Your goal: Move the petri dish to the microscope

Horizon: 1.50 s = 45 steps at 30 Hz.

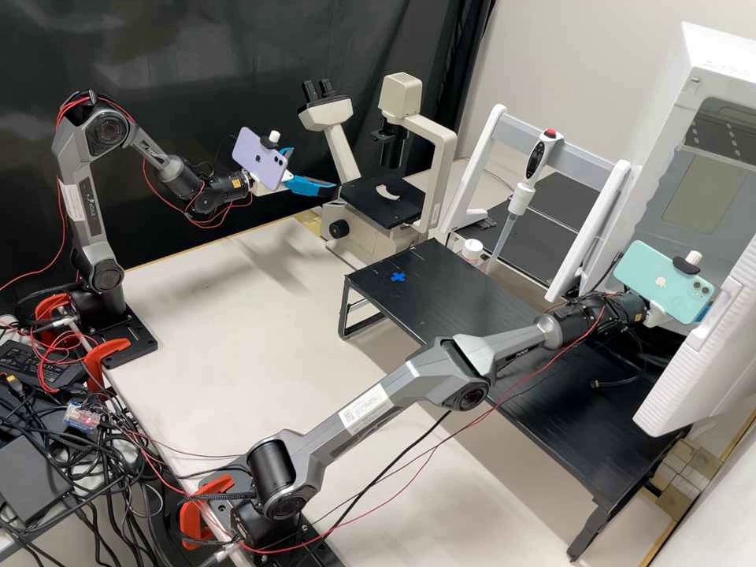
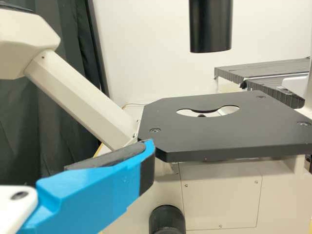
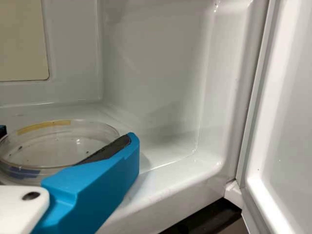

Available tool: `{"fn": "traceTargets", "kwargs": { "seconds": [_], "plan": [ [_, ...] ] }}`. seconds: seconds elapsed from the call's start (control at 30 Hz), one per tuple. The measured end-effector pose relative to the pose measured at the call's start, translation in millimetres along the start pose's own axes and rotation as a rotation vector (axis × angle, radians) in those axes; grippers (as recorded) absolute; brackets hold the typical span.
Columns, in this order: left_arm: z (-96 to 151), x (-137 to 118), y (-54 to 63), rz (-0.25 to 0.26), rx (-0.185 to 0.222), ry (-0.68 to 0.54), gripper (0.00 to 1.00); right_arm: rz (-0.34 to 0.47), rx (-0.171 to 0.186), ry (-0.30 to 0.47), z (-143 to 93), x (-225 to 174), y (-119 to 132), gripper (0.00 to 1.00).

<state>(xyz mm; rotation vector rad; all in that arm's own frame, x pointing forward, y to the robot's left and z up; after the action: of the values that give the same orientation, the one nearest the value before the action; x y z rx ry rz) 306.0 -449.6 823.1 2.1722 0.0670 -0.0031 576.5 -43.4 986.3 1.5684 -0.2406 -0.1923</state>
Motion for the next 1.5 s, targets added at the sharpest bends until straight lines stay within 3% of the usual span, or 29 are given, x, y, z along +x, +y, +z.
{"fn": "traceTargets", "kwargs": {
  "seconds": [0.33, 0.5, 0.67, 0.93, 1.17, 1.2, 1.4, 1.5],
  "plan": [
    [0.0, 0.0, 0.0, 0.0, 0.0, 0.0, 1.0, 0.0, 0.011, 0.004, 0.3, -5.9, -1.4, 0.0],
    [0.0, 0.0, 0.0, 0.0, 0.0, 0.0, 1.0, 0.023, -0.004, 0.024, -7.0, -22.4, 5.2, 0.0],
    [0.0, 0.0, 0.0, 0.0, 0.0, 0.0, 1.0, 0.035, 0.009, 0.009, -8.0, -39.1, 7.7, 0.0],
    [0.0, 0.0, 0.0, 0.0, 0.0, 0.0, 1.0, -0.002, 0.012, -0.056, -1.1, -84.8, 17.6, 0.0],
    [0.0, 0.0, 0.0, 0.0, 0.0, 0.0, 1.0, -0.008, 0.054, -0.126, 14.2, -131.1, 28.0, 0.0],
    [0.0, 0.0, 0.0, 0.0, 0.0, 0.0, 1.0, -0.007, 0.046, -0.136, 16.6, -138.2, 29.8, 0.0],
    [0.0, 0.0, 0.0, 0.0, 0.0, 0.0, 1.0, -0.046, 0.068, -0.198, 34.0, -189.1, 22.5, 0.0],
    [0.0, 0.0, 0.0, 0.0, 0.0, 0.0, 1.0, -0.061, 0.059, -0.186, 32.0, -220.9, 19.7, 0.0]
  ]
}}
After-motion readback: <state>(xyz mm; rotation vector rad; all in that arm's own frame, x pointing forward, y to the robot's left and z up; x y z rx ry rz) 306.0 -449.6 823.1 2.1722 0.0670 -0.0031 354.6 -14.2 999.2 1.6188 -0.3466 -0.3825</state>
